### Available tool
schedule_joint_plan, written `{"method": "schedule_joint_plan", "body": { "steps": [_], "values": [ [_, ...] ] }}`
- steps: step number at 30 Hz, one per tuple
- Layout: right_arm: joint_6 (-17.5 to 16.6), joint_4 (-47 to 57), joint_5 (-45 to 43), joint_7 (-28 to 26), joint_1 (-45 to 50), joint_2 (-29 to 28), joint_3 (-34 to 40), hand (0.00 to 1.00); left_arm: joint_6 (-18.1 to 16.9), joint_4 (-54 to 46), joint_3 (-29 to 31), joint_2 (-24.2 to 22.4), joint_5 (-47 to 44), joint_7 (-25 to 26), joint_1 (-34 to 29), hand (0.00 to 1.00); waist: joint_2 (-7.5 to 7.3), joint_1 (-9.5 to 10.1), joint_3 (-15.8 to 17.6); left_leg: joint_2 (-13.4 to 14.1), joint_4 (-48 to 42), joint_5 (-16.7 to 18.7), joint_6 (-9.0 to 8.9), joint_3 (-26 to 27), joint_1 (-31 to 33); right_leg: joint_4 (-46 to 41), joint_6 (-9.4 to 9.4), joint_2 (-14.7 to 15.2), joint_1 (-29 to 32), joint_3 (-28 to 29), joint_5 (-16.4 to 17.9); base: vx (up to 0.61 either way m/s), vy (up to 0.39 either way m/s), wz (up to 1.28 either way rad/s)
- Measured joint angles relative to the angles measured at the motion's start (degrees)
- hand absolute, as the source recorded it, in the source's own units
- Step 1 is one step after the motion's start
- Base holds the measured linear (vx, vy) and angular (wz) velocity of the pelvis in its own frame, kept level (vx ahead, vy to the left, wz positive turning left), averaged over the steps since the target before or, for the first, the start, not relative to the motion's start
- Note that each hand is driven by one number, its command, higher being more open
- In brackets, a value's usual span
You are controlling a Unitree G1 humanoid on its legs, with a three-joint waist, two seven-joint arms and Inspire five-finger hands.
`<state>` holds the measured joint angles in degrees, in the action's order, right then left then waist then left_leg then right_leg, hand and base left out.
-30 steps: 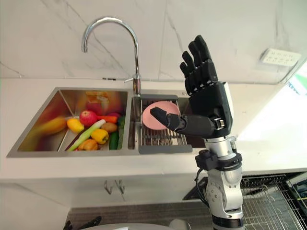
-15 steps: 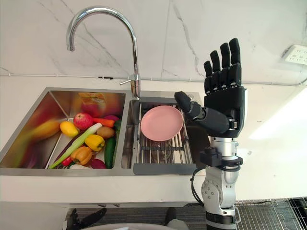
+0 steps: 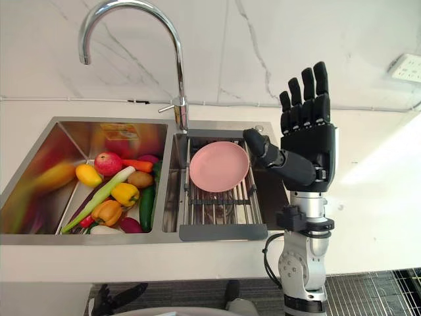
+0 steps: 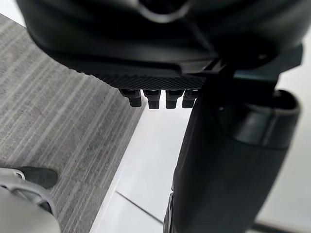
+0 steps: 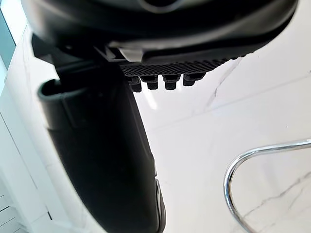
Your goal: Walk over to the sink, pick up the cup, carry it to the dishwasher, place the cup inside the dishwasher, then close the dishwasher door
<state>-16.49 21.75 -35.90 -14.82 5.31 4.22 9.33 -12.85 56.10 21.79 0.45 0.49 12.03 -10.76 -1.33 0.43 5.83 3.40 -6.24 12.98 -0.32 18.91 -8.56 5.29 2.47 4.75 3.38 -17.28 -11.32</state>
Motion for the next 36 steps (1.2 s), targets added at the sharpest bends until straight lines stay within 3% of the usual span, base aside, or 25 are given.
{"method": "schedule_joint_plan", "body": {
  "steps": [3, 8, 11, 13, 17, 22, 29, 36],
  "values": [
    [1.2, 0.0, 8.8, 0.5, 0.6, 2.4, 3.6, 1.00, -0.2, 2.0, -3.1, 1.9, 1.6, -1.7, 0.0, 1.00, 0.04, -0.53, 0.0, 0.3, 0.2, 0.0, -0.78, 1.3, -0.1, 0.0, -0.12, -0.5, 0.7, 1.1, 0.0, -0.01, -0.009, -0.19],
    [2.9, 4.2, 30.1, -0.2, 0.7, 17.2, 6.7, 1.00, -0.5, 4.5, -3.5, 3.3, 3.4, -2.4, 0.0, 1.00, -0.01, -1.81, -0.2, 0.7, 0.3, 0.1, -1.58, 2.3, -0.6, 0.0, -0.33, -1.0, 0.6, 1.4, -0.2, -0.01, -0.007, -0.10],
    [2.9, 9.1, 38.2, -2.2, 0.8, 23.2, 6.6, 1.00, -0.4, 4.6, -3.6, 3.5, 4.0, -2.5, -0.4, 1.00, -0.25, -2.20, -0.7, 0.6, 0.2, 0.1, -1.57, 2.2, -0.7, 0.0, -0.38, -1.0, 0.5, 1.4, -0.3, -0.03, 0.006, 0.00],
    [1.1, 12.4, 46.5, -3.0, 0.8, 26.1, 6.0, 1.00, -0.1, 4.8, -3.7, 3.8, 4.0, -2.6, -0.8, 1.00, -0.88, -2.20, -2.4, 0.7, 0.0, 0.1, -1.56, 2.1, -0.5, 0.0, -0.38, -1.0, 0.5, 1.3, -0.3, -0.05, 0.004, 0.02],
    [-3.0, 14.8, 58.1, -4.0, 0.1, 27.5, 4.1, 1.00, 0.1, 4.8, -4.4, 4.8, 4.1, -2.7, -1.7, 1.00, -1.80, -2.51, -3.9, 0.8, -0.3, 0.1, -1.54, 2.2, -0.2, 0.0, -0.43, -1.0, 0.5, 1.1, -0.2, -0.06, 0.002, 0.01],
    [-5.2, 15.9, 68.4, -11.2, -1.1, 30.1, -2.2, 1.00, 0.5, 4.7, -6.0, 5.5, 5.3, -3.3, -1.8, 1.00, -1.92, -2.80, -4.8, 1.6, -0.8, 0.1, -1.54, 2.2, 0.5, 0.0, -0.99, -1.3, 0.6, -0.3, 0.4, -0.04, -0.014, 0.11],
    [-3.6, 12.2, 83.5, -14.0, -2.9, 31.6, -8.4, 1.00, 0.9, 4.5, -5.9, 5.4, 5.2, -3.7, -1.8, 1.00, -1.72, -2.65, -5.0, 2.3, -1.2, 0.0, -1.75, 1.9, 0.8, 0.0, -1.66, -1.8, 0.7, -0.8, 0.4, -0.01, 0.000, 0.02],
    [-1.0, 8.0, 88.0, -10.0, -2.9, 31.5, -10.4, 1.00, 1.3, 4.9, -6.2, 5.5, 5.2, -3.7, -2.0, 1.00, -1.52, -2.53, -6.1, 2.2, -0.9, -0.2, -2.02, 1.4, 0.9, 0.1, -1.76, -1.6, 0.6, -1.2, 0.4, -0.01, 0.036, 0.03]
  ]
}}
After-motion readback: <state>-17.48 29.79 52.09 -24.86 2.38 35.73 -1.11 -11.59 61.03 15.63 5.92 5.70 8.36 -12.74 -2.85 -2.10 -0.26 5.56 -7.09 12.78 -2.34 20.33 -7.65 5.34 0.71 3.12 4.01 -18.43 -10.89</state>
